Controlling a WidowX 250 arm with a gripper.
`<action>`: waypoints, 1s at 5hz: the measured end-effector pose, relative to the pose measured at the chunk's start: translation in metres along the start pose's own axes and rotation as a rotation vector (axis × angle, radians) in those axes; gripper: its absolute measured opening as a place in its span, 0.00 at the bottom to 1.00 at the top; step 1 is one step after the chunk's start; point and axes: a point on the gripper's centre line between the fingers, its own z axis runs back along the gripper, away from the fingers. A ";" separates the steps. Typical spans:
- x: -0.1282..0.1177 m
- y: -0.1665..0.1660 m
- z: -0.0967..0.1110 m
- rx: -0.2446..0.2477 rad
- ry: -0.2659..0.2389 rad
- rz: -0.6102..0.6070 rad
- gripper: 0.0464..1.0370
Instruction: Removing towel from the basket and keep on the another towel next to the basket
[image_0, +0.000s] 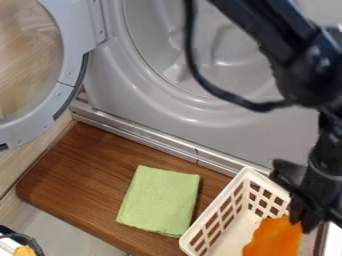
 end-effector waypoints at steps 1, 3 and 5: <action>-0.007 0.022 0.035 0.007 -0.037 0.057 0.01; -0.051 0.107 0.102 0.031 -0.091 0.238 0.01; -0.090 0.192 0.098 0.086 -0.066 0.346 0.01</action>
